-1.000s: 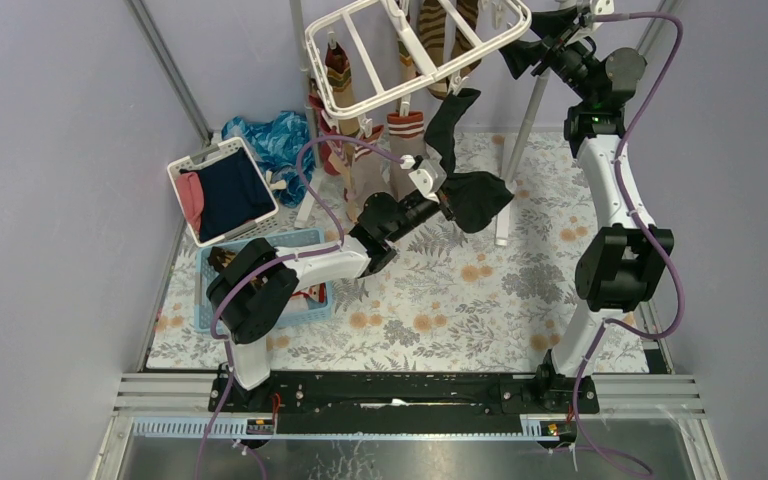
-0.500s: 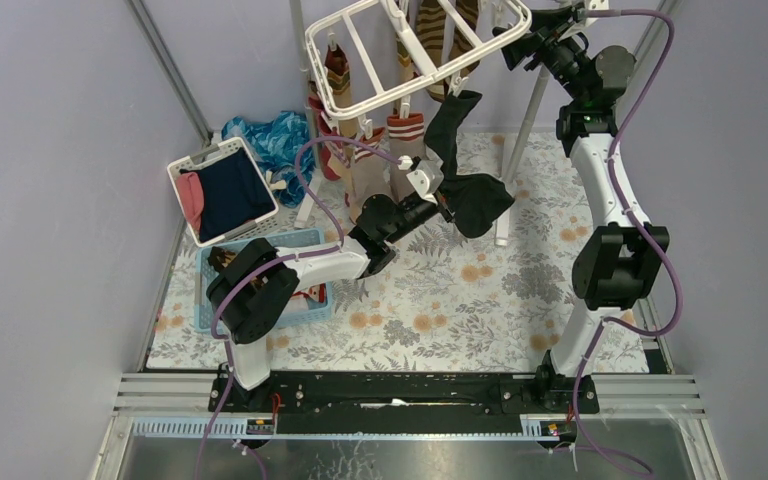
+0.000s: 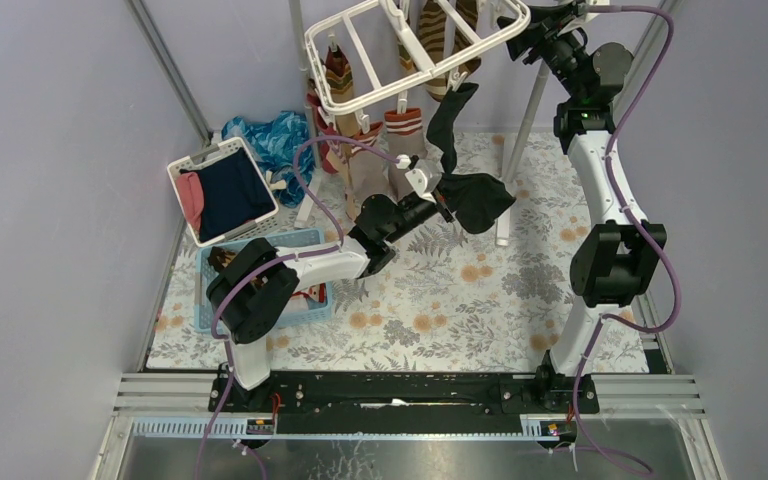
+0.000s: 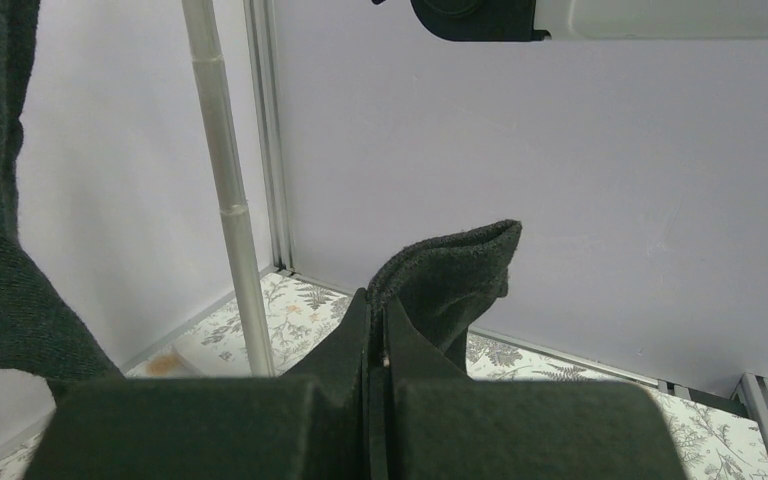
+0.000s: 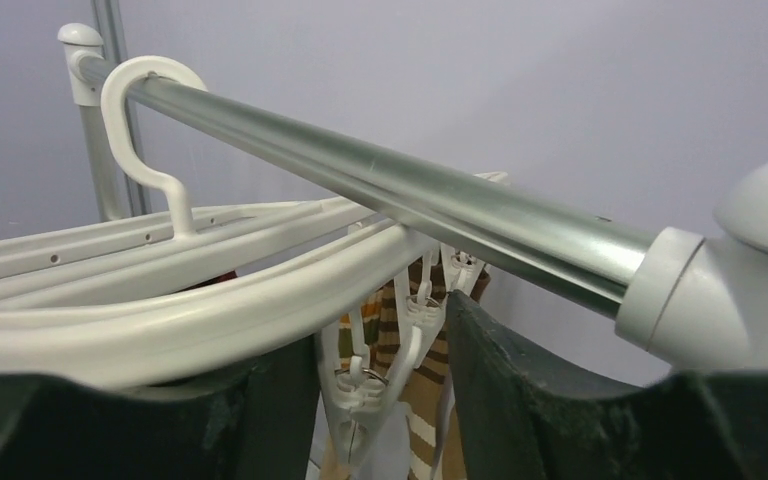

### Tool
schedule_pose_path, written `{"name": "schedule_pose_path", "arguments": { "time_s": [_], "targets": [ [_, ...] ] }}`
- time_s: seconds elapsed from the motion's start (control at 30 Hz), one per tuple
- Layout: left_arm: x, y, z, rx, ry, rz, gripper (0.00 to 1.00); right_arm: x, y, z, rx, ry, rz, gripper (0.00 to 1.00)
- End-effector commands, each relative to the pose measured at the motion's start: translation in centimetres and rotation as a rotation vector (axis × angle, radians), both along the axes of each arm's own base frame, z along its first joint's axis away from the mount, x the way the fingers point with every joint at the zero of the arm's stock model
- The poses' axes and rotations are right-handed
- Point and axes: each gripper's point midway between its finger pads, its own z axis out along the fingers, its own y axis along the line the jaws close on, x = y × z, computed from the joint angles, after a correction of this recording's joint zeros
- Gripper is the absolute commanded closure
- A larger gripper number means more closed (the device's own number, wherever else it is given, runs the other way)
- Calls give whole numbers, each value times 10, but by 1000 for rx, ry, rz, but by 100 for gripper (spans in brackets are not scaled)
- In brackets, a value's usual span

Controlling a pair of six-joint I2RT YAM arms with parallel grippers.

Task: Clip the socks to the hanger
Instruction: Open the clamp at the hanger.

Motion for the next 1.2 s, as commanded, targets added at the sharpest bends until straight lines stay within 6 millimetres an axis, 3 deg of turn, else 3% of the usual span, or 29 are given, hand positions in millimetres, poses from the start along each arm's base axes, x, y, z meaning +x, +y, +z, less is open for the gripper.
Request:
{"name": "schedule_pose_path", "arguments": {
  "time_s": [0.0,0.1,0.27,0.53,0.73,1.0,1.17],
  "targets": [
    [-2,6,14,-47,-42,-8,100,-11,8,32,27,-84,7,51],
    [-2,6,13,-48,-40,-11,100,-14,10,32,18,-85,24,64],
    [1,7,12,-48,-30,-9,100,-25,19,32,-2,-77,83,77],
    [21,14,15,-76,46,81,100,-49,33,18,-32,24,240,83],
    [47,27,30,-149,133,211,100,-61,39,10,-38,122,301,89],
    [67,15,61,-246,189,303,100,-71,40,6,-13,202,317,93],
    [84,-1,66,-215,175,392,100,-78,41,3,-15,227,320,94]
  ]
}}
